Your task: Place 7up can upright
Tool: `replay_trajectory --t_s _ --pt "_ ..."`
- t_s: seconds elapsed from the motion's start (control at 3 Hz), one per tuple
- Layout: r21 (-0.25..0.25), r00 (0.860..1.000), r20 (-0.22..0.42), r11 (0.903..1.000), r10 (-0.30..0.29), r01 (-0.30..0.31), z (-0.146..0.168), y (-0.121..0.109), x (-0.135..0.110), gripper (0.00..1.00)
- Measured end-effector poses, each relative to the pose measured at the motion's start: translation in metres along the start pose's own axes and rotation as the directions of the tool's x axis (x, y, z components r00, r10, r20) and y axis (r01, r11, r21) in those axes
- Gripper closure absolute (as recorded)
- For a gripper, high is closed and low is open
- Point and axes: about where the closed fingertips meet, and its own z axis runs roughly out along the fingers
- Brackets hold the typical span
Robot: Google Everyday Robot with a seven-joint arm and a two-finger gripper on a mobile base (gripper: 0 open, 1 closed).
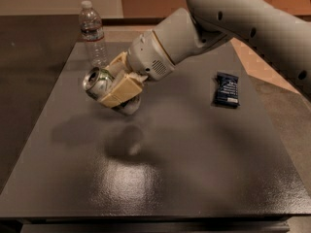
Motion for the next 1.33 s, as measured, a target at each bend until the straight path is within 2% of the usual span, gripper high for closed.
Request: replay_trajectory --t_s 0.33,0.67,1.0,1.33 --pt "0.02 0.995 0.1 0.9993 0.029 -0.031 0.002 0.002 0.001 1.0" --pt "0.038 0.983 0.179 0.9975 0.052 -0.06 0.002 0.001 0.003 1.0" --pt "0.052 0.966 0.245 0.9945 0.075 -0.091 -0.001 0.002 0.007 1.0" --pt "0.068 0.944 0.314 0.9894 0.101 -0.128 -0.005 -0.001 0.012 1.0"
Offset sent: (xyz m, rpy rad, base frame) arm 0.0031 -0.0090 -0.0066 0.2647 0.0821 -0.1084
